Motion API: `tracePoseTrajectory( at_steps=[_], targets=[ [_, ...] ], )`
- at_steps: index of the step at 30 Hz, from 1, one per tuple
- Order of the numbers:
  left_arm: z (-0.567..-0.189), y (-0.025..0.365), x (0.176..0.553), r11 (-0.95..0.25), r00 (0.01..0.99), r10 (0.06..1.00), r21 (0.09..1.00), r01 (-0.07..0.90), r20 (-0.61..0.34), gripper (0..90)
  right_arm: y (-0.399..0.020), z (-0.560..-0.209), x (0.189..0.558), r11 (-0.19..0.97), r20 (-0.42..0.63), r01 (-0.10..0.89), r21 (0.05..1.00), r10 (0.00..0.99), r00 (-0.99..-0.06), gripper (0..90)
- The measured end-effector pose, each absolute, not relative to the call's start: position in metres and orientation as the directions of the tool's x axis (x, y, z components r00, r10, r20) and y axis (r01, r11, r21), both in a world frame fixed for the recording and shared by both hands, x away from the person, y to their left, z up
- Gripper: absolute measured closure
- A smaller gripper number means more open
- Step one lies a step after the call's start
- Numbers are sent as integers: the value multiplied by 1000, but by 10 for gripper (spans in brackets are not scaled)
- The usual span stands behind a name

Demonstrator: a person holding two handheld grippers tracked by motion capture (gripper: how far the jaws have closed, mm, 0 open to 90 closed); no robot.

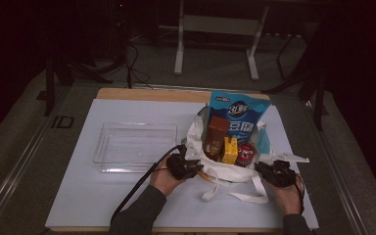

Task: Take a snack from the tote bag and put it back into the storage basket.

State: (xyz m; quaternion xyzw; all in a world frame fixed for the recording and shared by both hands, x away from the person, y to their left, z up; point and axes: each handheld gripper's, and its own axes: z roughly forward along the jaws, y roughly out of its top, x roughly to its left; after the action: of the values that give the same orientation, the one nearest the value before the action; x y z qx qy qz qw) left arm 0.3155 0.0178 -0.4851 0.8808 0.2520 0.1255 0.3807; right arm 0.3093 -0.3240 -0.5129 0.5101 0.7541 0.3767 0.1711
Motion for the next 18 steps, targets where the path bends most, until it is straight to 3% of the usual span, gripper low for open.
tracePoseTrajectory(
  at_steps=[6,18],
  targets=[
    [-470,27,317,-537,857,515,772,339,-18,688,-326,-515,309,175,152,642,746,895,-420,756],
    [-444,33,334,-536,865,501,785,311,0,658,-327,-516,309,169,160,643,747,893,-420,755]
  ],
)
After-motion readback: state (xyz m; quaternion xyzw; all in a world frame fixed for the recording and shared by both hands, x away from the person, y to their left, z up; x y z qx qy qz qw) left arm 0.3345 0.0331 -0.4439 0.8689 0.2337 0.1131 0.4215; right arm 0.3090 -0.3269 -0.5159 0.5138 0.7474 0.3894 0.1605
